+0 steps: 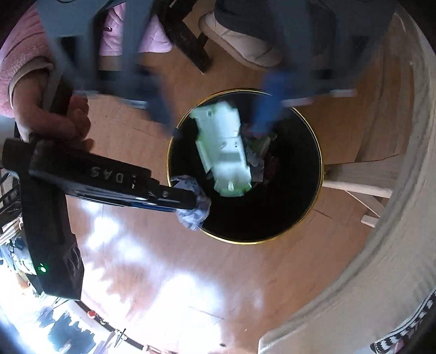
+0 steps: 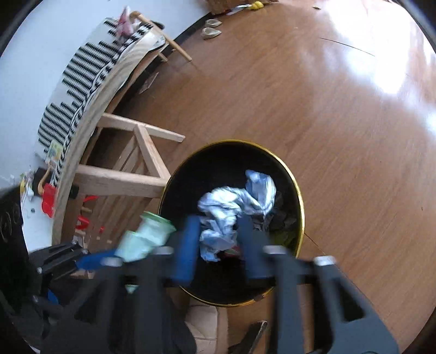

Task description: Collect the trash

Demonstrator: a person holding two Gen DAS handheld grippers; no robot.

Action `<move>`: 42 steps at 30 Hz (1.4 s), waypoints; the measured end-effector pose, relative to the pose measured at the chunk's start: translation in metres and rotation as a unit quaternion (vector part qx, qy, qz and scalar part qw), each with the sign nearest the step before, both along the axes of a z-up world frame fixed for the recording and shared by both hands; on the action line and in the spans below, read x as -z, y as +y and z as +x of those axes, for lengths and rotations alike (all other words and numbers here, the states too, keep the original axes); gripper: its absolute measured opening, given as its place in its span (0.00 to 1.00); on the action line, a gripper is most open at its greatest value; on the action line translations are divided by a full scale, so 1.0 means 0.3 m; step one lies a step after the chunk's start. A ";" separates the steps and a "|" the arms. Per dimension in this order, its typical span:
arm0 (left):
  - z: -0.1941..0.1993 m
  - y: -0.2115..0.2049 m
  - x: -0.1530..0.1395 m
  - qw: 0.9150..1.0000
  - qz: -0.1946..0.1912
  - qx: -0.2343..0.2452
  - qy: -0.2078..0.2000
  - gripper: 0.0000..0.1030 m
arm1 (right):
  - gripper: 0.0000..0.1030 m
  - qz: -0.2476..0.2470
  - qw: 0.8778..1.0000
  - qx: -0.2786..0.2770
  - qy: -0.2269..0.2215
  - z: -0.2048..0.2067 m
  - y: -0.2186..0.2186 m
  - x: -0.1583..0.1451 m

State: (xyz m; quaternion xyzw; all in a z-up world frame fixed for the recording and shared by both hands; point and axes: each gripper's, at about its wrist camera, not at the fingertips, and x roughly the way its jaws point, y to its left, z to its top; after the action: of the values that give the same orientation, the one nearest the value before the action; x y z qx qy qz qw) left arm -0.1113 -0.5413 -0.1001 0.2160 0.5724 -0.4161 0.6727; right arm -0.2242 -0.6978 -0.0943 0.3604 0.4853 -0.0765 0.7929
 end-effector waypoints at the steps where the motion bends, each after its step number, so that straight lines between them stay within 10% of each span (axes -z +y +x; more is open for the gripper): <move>1: -0.006 0.005 -0.014 1.000 -0.006 0.000 -0.012 0.94 | 0.90 -0.005 1.000 0.006 0.000 -0.005 -0.010 -0.010; 7: 0.012 0.062 -0.153 0.997 -0.060 -0.027 -0.039 0.94 | 0.93 -0.103 0.991 0.088 -0.015 -0.051 -0.066 -0.168; 13: 0.100 0.286 -0.482 0.973 -0.146 -0.109 -0.139 0.94 | 0.93 -0.293 0.947 0.125 0.032 0.013 0.046 -0.334; 18: 0.193 0.668 -0.684 0.927 -0.178 -0.242 -0.225 0.94 | 0.93 -0.327 0.937 0.103 -0.072 0.143 0.281 -0.519; 21: 0.209 0.904 -0.733 0.881 -0.143 -0.341 -0.294 0.94 | 0.93 -0.316 0.940 0.044 -0.119 0.285 0.467 -0.626; 24: 0.198 1.134 -0.736 0.810 -0.120 -0.432 -0.379 0.94 | 0.93 -0.332 0.931 -0.021 -0.149 0.445 0.700 -0.719; 25: 0.209 1.181 -0.732 0.803 -0.124 -0.440 -0.381 0.94 | 0.93 -0.339 0.927 -0.039 -0.157 0.499 0.794 -0.749; 35: 0.372 1.535 -0.524 0.819 -0.031 -0.504 -0.273 0.94 | 0.93 -0.229 0.913 -0.233 -0.246 0.771 1.397 -0.646; 42: 0.400 1.631 -0.464 0.820 -0.026 -0.505 -0.270 0.94 | 0.93 -0.226 0.938 -0.239 -0.112 0.901 1.469 -0.456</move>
State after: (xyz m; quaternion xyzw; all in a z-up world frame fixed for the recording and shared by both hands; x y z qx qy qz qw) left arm 0.0087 -0.0520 0.0392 -0.0166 0.3856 0.0421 0.9216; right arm 0.0460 -0.2571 0.0426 0.0515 0.4349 0.0490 0.8976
